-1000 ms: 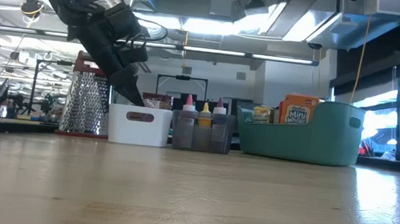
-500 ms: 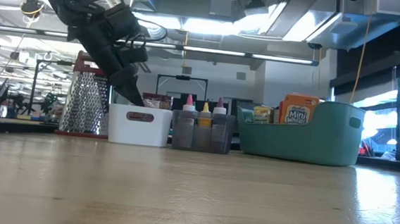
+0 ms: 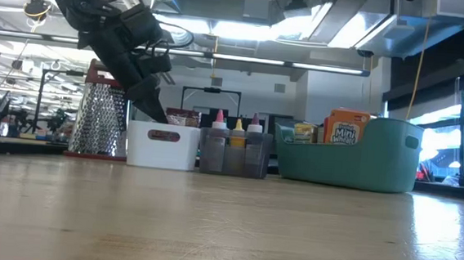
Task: Pick & Place Kitchen Items
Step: Put the brown spice can into the left white bin
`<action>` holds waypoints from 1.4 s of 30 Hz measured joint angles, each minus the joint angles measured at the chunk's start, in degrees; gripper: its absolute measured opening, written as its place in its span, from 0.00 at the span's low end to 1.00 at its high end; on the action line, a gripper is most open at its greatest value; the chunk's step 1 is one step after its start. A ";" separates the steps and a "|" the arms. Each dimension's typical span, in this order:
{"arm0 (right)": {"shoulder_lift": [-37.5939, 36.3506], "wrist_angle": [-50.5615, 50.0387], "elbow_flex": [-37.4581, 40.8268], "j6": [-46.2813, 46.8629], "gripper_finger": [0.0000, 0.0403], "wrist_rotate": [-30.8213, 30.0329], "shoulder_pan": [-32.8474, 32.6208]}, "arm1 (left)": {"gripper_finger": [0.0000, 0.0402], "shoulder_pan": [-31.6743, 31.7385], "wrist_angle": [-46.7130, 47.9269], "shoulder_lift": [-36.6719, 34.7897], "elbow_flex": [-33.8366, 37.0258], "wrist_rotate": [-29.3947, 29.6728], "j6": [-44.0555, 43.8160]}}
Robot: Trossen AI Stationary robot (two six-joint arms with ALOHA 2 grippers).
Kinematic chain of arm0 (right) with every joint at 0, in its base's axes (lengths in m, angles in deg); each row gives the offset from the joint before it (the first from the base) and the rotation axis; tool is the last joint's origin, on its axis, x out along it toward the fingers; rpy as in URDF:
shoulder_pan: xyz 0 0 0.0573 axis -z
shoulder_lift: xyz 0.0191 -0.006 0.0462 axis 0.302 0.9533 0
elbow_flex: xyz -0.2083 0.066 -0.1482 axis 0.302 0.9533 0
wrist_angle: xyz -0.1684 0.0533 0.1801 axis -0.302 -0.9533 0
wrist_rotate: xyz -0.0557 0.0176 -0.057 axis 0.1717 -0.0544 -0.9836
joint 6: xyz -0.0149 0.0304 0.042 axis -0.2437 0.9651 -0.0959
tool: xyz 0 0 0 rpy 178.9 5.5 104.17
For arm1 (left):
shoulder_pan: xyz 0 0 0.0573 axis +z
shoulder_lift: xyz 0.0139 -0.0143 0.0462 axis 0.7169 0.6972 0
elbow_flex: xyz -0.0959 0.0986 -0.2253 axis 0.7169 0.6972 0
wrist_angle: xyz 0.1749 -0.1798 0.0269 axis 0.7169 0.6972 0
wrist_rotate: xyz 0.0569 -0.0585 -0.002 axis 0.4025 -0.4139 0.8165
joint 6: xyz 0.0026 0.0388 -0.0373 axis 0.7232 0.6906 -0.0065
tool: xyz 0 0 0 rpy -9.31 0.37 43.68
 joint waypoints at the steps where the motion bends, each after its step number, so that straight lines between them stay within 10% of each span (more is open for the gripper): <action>1: 0.00 0.00 0.00 0.00 0.76 0.00 0.00 | 0.45 0.00 0.02 0.00 0.00 0.02 -0.02; 42: 0.00 0.00 0.00 -0.02 0.76 0.00 0.01 | 0.49 0.02 -9.66 -0.07 5.57 -3.04 -3.49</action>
